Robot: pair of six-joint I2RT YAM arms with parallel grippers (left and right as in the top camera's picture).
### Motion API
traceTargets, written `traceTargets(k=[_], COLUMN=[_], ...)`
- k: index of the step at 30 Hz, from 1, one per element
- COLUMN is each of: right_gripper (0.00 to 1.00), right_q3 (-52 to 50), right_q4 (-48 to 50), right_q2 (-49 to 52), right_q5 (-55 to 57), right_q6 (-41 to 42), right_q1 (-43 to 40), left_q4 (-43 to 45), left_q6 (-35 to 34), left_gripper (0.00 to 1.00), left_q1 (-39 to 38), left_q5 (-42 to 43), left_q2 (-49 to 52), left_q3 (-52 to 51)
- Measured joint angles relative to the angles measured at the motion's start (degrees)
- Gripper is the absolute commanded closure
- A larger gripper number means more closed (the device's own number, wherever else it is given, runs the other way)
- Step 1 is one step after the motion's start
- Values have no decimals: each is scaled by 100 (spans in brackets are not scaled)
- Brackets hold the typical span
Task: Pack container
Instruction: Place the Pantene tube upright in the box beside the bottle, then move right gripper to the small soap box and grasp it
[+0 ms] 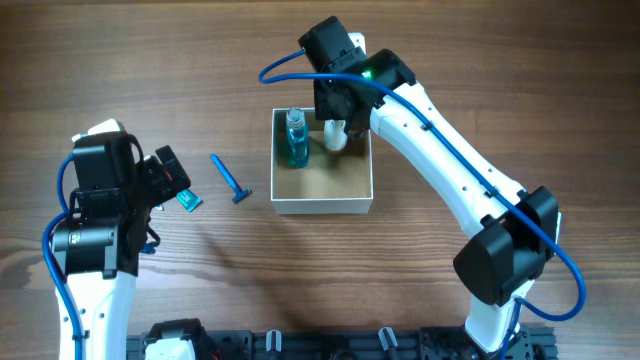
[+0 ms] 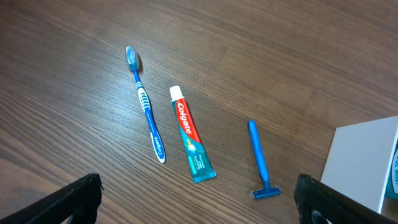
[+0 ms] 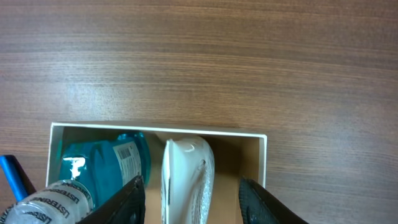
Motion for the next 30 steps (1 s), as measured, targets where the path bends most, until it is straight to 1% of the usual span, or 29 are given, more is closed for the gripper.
traceTargets(k=[1,3,7,10,11,12,13,14,16,17,19,22,24,25,26,28,30], right_gripper=[50,54,53,52,50,48,48,48,48,48,47,46,44,30,26,23,12], right_q3=[0,0,-2,-2,-2,2,9,81,155,157,90,-157,-352,-520,-793,-1513,-2500], right_q4=[-17,-85,-149,-55,-44,-35,-42,-122,-715,-1169,-1733,-2439,-2594,-2568,-2485,-2135,-1609], right_q2=[0,0,-221,-992,-1311,-1814,-1998,-2516,-2861,-2946,-2911,-2870,-2951,-3062,-3283,-3960,-4813], right_q5=[0,0,-24,-22,11,63,74,146,168,175,116,-129,-225,-247,-284,-348,-573], right_q6=[-2,-2,-315,-527,-553,-588,-592,-586,-334,-98,214,369,424,463,511,667,769], right_q1=[0,0,0,-17,-50,-151,-225,-505,-1034,-1434,-2127,-2557,-2588,-2588,-2588,-2662,-2986], left_q4=[0,0,0,2,0,0,0,0,0,0,0,-4,-4,0,-9,-11,-22], left_q6=[0,0,0,0,0,0,0,0,0,0,0,0,0,0,0,0,0], left_gripper=[0,0,0,0,0,0,0,0,0,0,0,0,0,0,0,0,0], left_q1=[0,0,0,0,0,0,0,0,0,0,0,0,0,0,0,0,0], left_q5=[0,-2,-2,0,-2,0,0,0,0,0,0,0,0,0,0,-2,0], left_q2=[0,0,0,0,0,0,0,0,0,0,0,0,0,0,0,0,0], left_q3=[0,0,0,0,0,0,0,0,0,0,0,0,0,0,0,2,4])
